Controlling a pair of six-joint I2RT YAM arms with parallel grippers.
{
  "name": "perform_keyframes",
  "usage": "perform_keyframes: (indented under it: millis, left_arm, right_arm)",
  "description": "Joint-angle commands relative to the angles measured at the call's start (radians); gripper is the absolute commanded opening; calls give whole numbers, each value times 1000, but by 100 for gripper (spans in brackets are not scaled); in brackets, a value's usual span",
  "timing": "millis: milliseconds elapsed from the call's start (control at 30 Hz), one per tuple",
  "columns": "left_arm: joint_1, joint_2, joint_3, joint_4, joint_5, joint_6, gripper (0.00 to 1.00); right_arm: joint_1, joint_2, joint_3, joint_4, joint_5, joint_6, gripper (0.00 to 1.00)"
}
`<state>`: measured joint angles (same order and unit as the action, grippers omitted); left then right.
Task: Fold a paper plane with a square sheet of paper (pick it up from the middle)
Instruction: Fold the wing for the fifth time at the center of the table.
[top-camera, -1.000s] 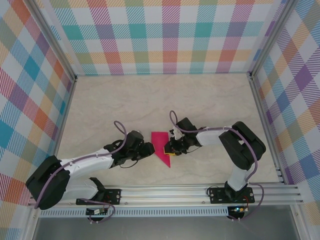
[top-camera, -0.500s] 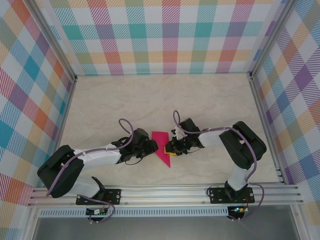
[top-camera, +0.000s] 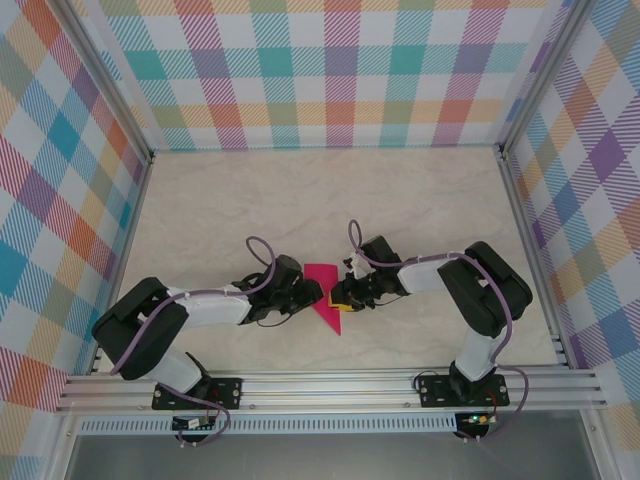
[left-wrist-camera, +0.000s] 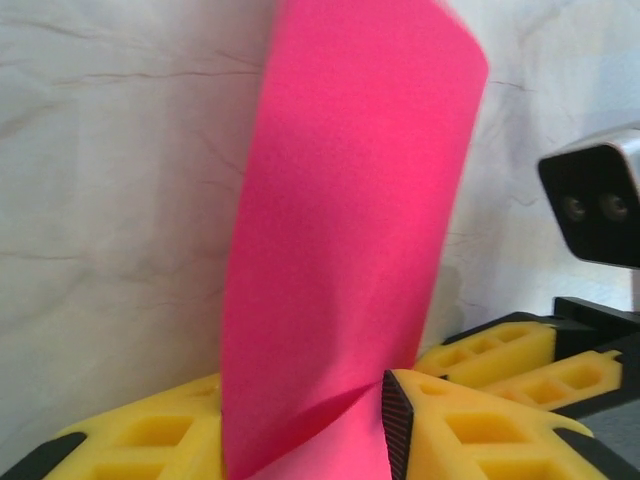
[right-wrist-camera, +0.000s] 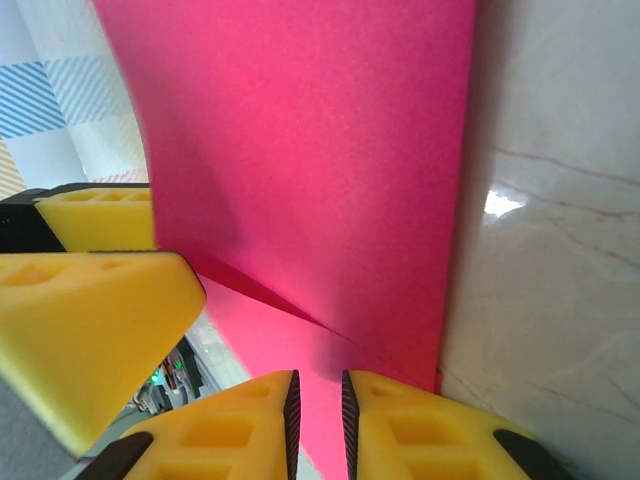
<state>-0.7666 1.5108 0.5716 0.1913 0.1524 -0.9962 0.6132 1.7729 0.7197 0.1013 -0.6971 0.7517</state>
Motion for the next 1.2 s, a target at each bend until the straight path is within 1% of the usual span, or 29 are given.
perform_keyframes:
  millis: [0, 167, 300, 400, 500, 567, 667, 733, 767, 867, 1000, 1100, 1167]
  left_arm:
    - [10, 24, 37, 62, 47, 32, 39]
    - [9, 32, 42, 51, 36, 37, 37]
    - [9, 24, 57, -7, 15, 61, 33]
    - [9, 19, 68, -59, -11, 77, 27]
    - [10, 18, 83, -101, -21, 78, 17]
    - [9, 16, 83, -104, -19, 72, 12]
    - [9, 13, 89, -102, -6, 60, 8]
    - [9, 9, 97, -104, 6, 50, 7]
    - [10, 8, 100, -107, 9, 44, 5]
    - [8, 5, 120, -137, 10, 21, 5]
    - [6, 2, 145, -176, 17, 16, 4]
    - [6, -5, 148, -181, 17, 8, 4]
    - [6, -4, 157, -196, 9, 7, 4]
  right_arm:
    - [-20, 39, -18, -50, 56, 1, 21]
    - [-22, 25, 0, -86, 67, -10, 22]
    - [-24, 15, 12, -117, 83, -26, 22]
    - [-24, 12, 21, -132, 87, -34, 22]
    - [-24, 1, 23, -128, 87, -40, 24]
    - [-24, -12, 25, -124, 88, -42, 24]
    - [-24, -48, 17, -105, 88, -51, 29]
    - [-23, -92, -11, -24, 54, -52, 33]
    - [-20, -113, -22, -7, 57, -56, 34]
    - [-16, -183, -31, -38, 122, -113, 37]
    - [12, -318, -90, -73, 270, -192, 40]
    - [100, -413, -137, -106, 473, -276, 39]
    - [155, -453, -174, -83, 537, -311, 36]
